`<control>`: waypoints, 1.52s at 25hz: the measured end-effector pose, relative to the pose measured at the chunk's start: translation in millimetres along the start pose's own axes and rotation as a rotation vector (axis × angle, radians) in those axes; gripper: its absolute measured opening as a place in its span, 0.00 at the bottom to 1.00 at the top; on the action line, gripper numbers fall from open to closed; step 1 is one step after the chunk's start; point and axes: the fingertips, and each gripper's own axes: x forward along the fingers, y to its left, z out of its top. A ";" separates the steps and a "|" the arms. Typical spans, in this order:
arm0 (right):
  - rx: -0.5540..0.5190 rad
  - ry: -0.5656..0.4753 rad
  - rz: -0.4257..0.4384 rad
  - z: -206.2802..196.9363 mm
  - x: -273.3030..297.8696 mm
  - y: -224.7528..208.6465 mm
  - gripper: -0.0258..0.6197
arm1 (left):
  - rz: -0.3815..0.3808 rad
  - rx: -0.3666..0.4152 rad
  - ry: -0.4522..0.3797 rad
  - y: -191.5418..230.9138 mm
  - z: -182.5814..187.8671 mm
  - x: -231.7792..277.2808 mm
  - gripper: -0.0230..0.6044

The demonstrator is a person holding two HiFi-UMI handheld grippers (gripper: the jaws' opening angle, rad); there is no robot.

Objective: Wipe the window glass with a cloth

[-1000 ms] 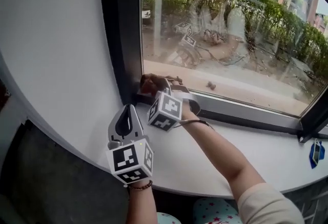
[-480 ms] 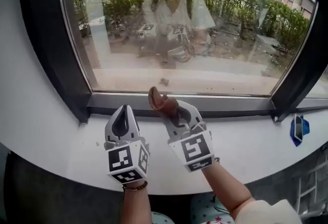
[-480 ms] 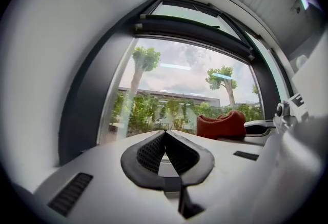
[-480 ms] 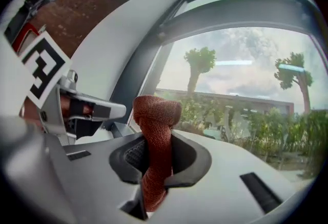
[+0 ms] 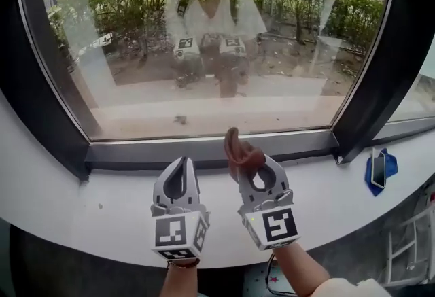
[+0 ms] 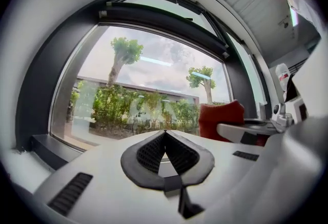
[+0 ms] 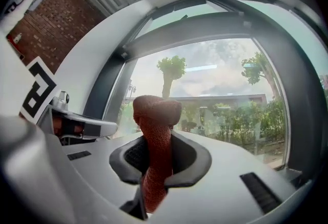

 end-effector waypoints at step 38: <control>0.119 -0.037 0.047 583.5 -289.3 -83.8 0.15 | -0.236 0.042 0.027 -302.7 527.2 -238.2 0.07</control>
